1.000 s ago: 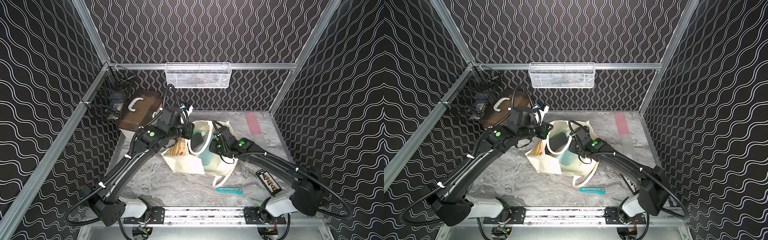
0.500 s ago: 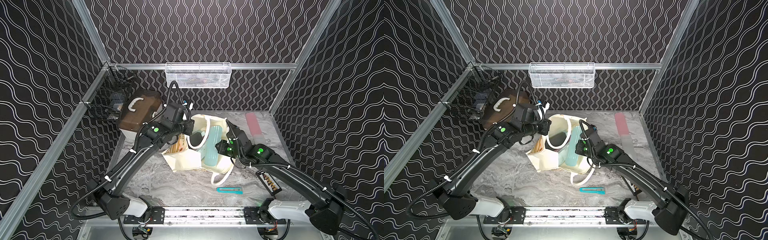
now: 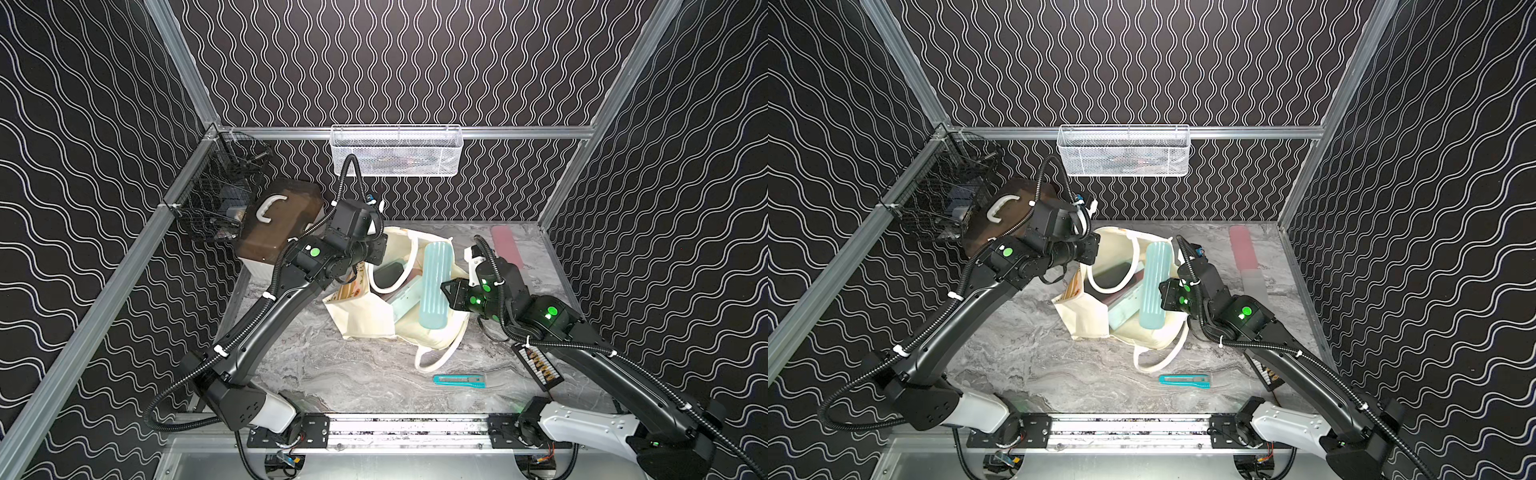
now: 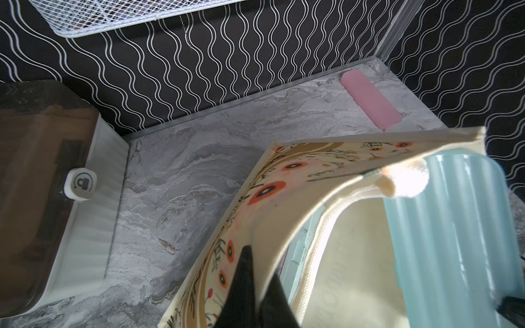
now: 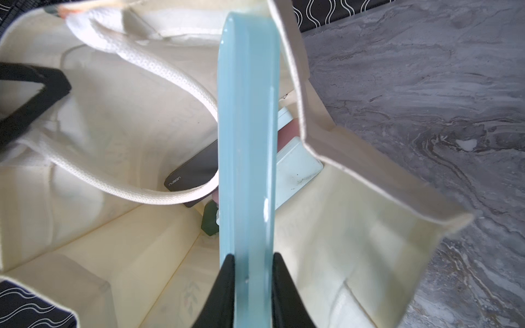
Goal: Take out the pencil case from the canvas bag
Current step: Pick up the pencil case from the canvas bag, then place the pencil case at the center of the board.
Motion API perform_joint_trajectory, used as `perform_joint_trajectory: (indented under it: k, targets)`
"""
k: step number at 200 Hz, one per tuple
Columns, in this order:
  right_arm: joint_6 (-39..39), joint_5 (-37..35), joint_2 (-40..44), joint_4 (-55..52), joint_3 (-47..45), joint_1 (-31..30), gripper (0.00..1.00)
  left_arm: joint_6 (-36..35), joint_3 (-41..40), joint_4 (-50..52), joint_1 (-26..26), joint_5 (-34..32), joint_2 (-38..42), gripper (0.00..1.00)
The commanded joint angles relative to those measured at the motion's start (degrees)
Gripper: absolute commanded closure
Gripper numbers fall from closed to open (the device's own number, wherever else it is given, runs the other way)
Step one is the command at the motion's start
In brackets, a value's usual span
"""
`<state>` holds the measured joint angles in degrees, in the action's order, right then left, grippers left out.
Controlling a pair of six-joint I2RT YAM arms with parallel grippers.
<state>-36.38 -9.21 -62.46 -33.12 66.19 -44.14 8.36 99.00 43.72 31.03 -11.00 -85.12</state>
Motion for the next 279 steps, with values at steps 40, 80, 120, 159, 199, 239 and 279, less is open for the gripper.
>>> perform_joint_trajectory:
  k: [40, 80, 120, 159, 199, 239, 279]
  targets:
    - [4.62, 1.30, 1.11, -1.62, 0.43, 0.04, 0.91, -1.31, 7.49, -2.70, 0.01, -9.19, -3.78, 1.00]
    - [6.06, 4.01, 0.92, -3.05, -0.88, 0.07, 0.92, -1.20, 13.78, -0.33, -0.04, -12.23, -7.37, 1.00]
    - [7.10, 3.28, 3.76, -3.39, -0.86, 0.04, 0.93, -0.91, 17.98, 2.86, -0.46, -16.73, -10.15, 1.00]
    - [9.02, -1.98, 6.17, -8.11, 1.00, 0.11, 0.94, 2.25, 18.49, 5.76, -2.46, -18.03, -9.97, 1.00]
    - [8.70, -15.07, 6.57, -17.37, 3.95, 0.24, 0.94, 7.50, 17.76, 9.65, -6.26, -15.14, -8.26, 1.00]
    - [10.24, -22.24, 3.28, -22.85, 6.85, 2.26, 0.93, 8.95, 15.01, 10.59, -7.56, -13.80, -6.12, 1.00]
    - [13.93, -20.42, -5.48, -25.14, 9.81, 10.17, 0.93, 10.15, 12.53, 10.56, -8.46, -11.24, -3.41, 1.00]
